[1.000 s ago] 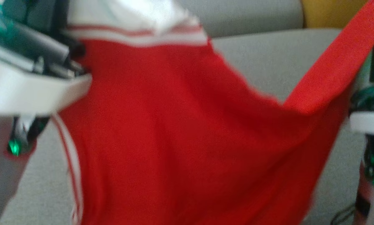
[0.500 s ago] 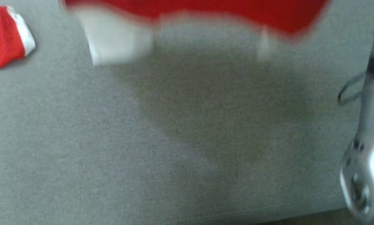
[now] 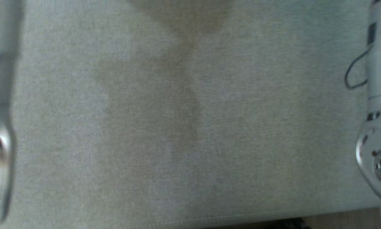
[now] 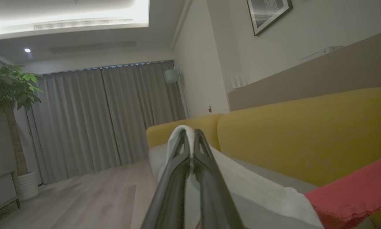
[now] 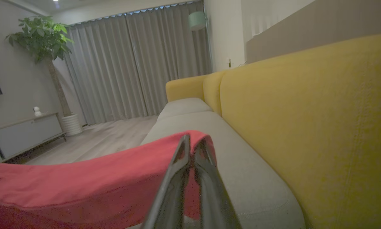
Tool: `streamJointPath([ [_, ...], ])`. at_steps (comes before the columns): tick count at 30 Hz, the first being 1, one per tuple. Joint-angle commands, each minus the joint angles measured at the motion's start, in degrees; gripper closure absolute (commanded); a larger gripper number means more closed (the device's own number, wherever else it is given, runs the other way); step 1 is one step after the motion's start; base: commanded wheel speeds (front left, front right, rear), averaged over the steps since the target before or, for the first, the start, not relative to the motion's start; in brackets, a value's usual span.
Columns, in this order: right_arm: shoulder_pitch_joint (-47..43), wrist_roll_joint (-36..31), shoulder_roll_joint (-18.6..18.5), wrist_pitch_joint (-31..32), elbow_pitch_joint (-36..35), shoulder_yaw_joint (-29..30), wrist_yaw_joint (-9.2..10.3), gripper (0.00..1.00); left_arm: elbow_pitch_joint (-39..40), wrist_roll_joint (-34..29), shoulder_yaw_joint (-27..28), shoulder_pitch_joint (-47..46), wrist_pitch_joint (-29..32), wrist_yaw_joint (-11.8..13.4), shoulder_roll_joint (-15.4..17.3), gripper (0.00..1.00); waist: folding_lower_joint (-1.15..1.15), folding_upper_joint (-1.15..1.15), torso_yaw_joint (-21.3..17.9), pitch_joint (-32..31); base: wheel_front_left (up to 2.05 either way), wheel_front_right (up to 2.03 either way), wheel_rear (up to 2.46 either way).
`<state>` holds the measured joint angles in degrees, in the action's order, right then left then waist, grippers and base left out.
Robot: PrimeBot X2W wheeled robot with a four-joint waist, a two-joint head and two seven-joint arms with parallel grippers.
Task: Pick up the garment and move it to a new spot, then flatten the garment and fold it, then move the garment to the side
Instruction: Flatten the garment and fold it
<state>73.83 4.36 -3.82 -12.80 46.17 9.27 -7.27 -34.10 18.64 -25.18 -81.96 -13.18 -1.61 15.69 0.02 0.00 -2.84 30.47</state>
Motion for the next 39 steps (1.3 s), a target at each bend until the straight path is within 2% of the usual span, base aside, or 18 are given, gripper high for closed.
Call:
streamJointPath([
  [1, -0.57, 0.07, 0.92, -1.13, 0.29, -0.21, -0.22, 1.00, 0.71, 0.47, 0.43, 0.82, -0.61, -0.63, 1.76, 1.00, -0.02, 0.00, 1.27, 2.37, 0.00, 0.00, 0.00],
  [6, -3.77, 2.55, 0.93, -2.12, 4.01, -2.54, -0.22, 1.00, 2.08, 2.32, 0.42, 7.62, -1.59, -2.11, 0.65, 1.00, -0.02, 0.00, 1.53, 3.61, 0.00, 0.00, 0.00],
  [14, -13.65, 8.46, 0.93, -2.18, -5.71, -7.42, -0.22, 1.00, 14.30, 4.91, 6.45, 22.12, -1.80, -1.40, 1.90, 1.00, -0.02, 0.00, 1.38, 2.44, 0.00, 0.00, 0.00],
  [19, -24.25, 12.97, 0.93, -2.18, -12.52, -10.06, -0.22, 1.00, 22.74, 5.79, 11.21, 38.38, -1.81, -0.30, 3.10, 1.00, -0.02, 0.00, 0.37, -2.63, 0.00, 0.00, 0.00],
  [25, -38.91, 15.54, 0.94, -2.19, -21.28, -10.65, -0.22, 1.00, 32.75, 6.82, 15.16, 58.20, -1.81, 1.51, 0.52, 1.00, -0.02, 0.00, -0.41, -10.40, 0.00, 0.00, 0.00],
  [33, -59.40, 18.71, 0.94, -2.19, -32.83, -8.70, -0.22, 1.00, 42.65, 6.91, 13.65, 81.24, -1.82, 3.78, -3.21, 1.00, -0.02, 0.00, 0.66, -20.62, 0.00, 0.00, 0.00],
  [39, -69.94, 19.76, 0.94, -2.19, -36.94, -7.82, -0.22, 1.00, 47.33, 6.18, 11.54, 90.60, -0.62, 5.35, -3.13, 1.00, -0.02, 0.00, 1.36, -24.77, 0.00, 0.00, 0.00],
])
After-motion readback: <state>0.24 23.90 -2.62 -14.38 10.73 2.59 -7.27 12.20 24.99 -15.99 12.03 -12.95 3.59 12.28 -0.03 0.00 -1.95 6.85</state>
